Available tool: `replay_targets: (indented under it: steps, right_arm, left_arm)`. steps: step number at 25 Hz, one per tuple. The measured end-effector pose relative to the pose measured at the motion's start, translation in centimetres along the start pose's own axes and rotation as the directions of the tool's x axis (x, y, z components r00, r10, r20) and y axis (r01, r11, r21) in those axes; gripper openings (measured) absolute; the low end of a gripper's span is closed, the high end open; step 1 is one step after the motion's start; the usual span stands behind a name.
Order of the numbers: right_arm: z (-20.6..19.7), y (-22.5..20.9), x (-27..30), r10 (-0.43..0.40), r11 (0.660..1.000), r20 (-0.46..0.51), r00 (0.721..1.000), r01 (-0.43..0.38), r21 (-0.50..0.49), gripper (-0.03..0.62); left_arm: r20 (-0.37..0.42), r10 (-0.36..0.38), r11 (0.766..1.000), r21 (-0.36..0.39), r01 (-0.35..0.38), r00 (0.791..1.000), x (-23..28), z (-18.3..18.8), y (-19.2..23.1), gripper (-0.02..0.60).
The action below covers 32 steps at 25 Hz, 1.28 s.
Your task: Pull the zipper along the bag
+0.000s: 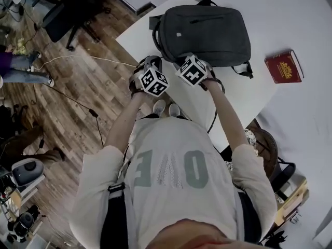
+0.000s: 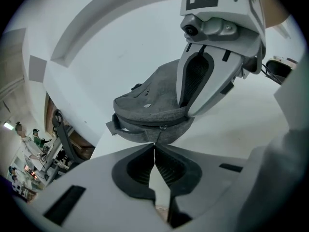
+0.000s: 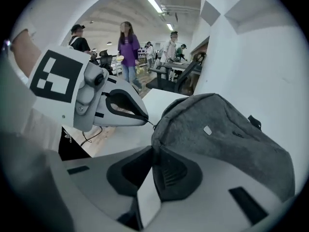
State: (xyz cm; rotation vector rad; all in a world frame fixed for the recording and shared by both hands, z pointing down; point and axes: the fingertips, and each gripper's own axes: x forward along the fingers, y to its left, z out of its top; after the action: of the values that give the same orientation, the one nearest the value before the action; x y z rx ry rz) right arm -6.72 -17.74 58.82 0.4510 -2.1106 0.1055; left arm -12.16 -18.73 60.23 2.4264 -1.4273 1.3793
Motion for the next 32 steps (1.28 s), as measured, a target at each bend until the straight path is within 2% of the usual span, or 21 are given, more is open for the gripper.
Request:
replay_targets:
  steps: [2, 10, 14, 18, 23, 26, 27, 28, 30, 32]
  right_arm:
    - [0.3, 0.4, 0.0, 0.037, 0.999, -0.036, 0.999, -0.037, 0.001, 0.048]
    - [-1.4, 2.4, -1.2, 0.118, 0.985, -0.123, 0.985, -0.132, -0.112, 0.037]
    - [-2.9, 4.0, -2.3, 0.162, 0.966, -0.168, 0.972, -0.191, -0.172, 0.037]
    - [-4.3, 5.5, -3.4, 0.201, 0.945, -0.199, 0.959, -0.243, -0.218, 0.037]
    - [-5.7, 6.7, -4.6, 0.226, 0.908, -0.266, 0.937, -0.302, -0.291, 0.035]
    - [-6.1, 6.9, -5.0, 0.224, 0.894, -0.293, 0.929, -0.316, -0.317, 0.035]
    - [-6.2, 6.9, -5.0, 0.224, 0.894, -0.298, 0.928, -0.318, -0.317, 0.035]
    - [-6.4, 6.9, -5.0, 0.225, 0.894, -0.302, 0.926, -0.320, -0.315, 0.035]
    - [-6.8, 6.8, -5.1, 0.234, 0.899, -0.301, 0.924, -0.323, -0.294, 0.035]
    - [-7.1, 6.5, -5.1, 0.258, 0.921, -0.272, 0.927, -0.321, -0.221, 0.037]
  left_arm:
    - [-0.003, 0.008, 1.000, 0.007, -0.008, 1.000, 0.0, 0.0, 0.6, 0.026]
    - [-0.019, 0.023, 1.000, 0.002, -0.023, 1.000, 0.3, 0.1, 1.7, 0.026]
    - [-0.021, 0.030, 0.999, -0.021, -0.031, 0.999, 0.3, -0.2, 2.6, 0.026]
    - [-0.019, 0.030, 1.000, 0.002, -0.030, 0.999, 0.0, -0.3, 2.8, 0.026]
    - [-0.016, 0.015, 1.000, -0.027, -0.016, 1.000, 0.0, -0.1, 2.4, 0.026]
    - [-0.014, -0.001, 0.993, -0.116, -0.001, 1.000, 0.1, -0.2, 2.1, 0.026]
    - [-0.013, -0.003, 0.993, -0.121, 0.001, 1.000, 0.1, -0.1, 2.2, 0.026]
    - [-0.012, -0.003, 0.996, -0.093, 0.002, 1.000, 0.0, 0.0, 2.1, 0.026]
    - [-0.008, 0.003, 0.998, 0.056, -0.003, 1.000, -0.4, 0.2, 1.6, 0.026]
    - [0.001, 0.015, 0.975, 0.222, -0.015, 1.000, -1.1, 0.0, 1.2, 0.025]
